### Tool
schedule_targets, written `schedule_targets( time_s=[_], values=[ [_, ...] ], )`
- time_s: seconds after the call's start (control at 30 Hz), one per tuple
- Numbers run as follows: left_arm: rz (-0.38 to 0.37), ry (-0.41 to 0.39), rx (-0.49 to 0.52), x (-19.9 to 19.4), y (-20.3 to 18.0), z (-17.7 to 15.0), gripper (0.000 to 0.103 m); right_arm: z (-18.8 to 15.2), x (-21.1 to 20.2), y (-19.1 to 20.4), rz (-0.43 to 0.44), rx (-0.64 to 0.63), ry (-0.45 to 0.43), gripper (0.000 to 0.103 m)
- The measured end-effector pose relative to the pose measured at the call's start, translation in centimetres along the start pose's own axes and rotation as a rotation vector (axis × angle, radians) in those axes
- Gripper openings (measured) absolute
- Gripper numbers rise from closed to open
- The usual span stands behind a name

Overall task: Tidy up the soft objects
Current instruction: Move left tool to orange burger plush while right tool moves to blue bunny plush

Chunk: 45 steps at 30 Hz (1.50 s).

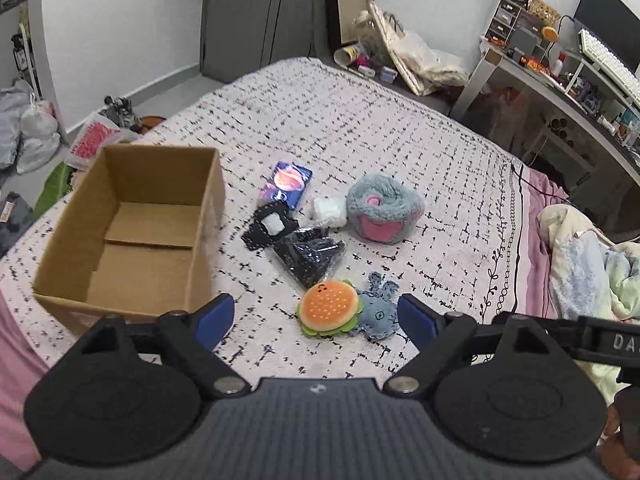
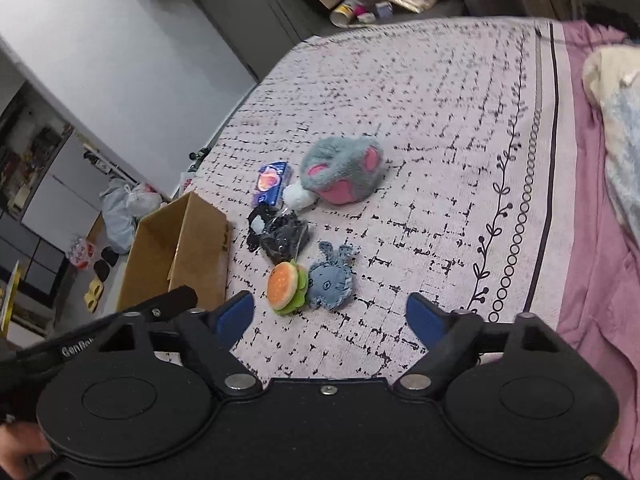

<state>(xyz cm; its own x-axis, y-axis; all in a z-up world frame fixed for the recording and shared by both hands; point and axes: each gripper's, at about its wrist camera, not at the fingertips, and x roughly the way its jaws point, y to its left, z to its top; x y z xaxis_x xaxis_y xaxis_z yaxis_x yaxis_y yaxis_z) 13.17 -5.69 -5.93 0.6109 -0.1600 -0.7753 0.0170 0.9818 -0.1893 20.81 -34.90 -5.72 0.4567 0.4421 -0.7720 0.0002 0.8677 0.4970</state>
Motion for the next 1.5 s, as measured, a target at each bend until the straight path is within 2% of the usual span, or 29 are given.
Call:
schedule_targets(
  time_s=[0.13,0.3,0.43,0.63,0.77,0.93,1.07,1.2,1.4,1.5],
  values=[
    [-0.008,0.035,-0.018,1.8,-0.2,0.5,0.083,1.0,1.0,-1.0,0.056,0.090,0.011,0.077],
    [-0.026,0.063,-0.033,4.0,-0.3,0.8,0.083,1.9,2.7,-1.8,0.118,0.153,-0.018,0.077],
    [-0.052,0.083,-0.017,6.2,-0.3,0.5,0.083,1.6,5.6,-3.0,0.144,0.184,0.035,0.069],
    [-0.065,0.115,-0.043,8.5,0.1,-0.3,0.083,1.5,7.2,-4.4,0.113,0.241,0.053,0.069],
    [-0.061,0.152,-0.121,10.1,1.0,-0.7,0.084,1.5,8.1,-4.5,0.087,0.245,0.067,0.069],
    [-0.084,0.157,-0.215,11.7,2.2,-1.2,0.084,1.4,9.5,-4.3,0.064,0.238,0.076,0.069],
    [-0.092,0.167,-0.245,12.3,2.6,-1.6,0.081,1.3,9.9,-3.8,0.056,0.221,0.061,0.069],
    [-0.134,0.183,-0.273,12.7,2.8,-2.2,0.046,1.2,10.2,-3.4,0.025,0.206,0.049,0.069],
    [-0.132,0.146,-0.282,11.7,3.1,-2.5,0.034,0.9,10.5,-2.9,-0.004,0.195,0.053,0.069],
    [-0.131,0.119,-0.284,11.0,3.3,-2.4,0.034,0.9,10.4,-2.6,0.008,0.199,0.045,0.069]
  ],
)
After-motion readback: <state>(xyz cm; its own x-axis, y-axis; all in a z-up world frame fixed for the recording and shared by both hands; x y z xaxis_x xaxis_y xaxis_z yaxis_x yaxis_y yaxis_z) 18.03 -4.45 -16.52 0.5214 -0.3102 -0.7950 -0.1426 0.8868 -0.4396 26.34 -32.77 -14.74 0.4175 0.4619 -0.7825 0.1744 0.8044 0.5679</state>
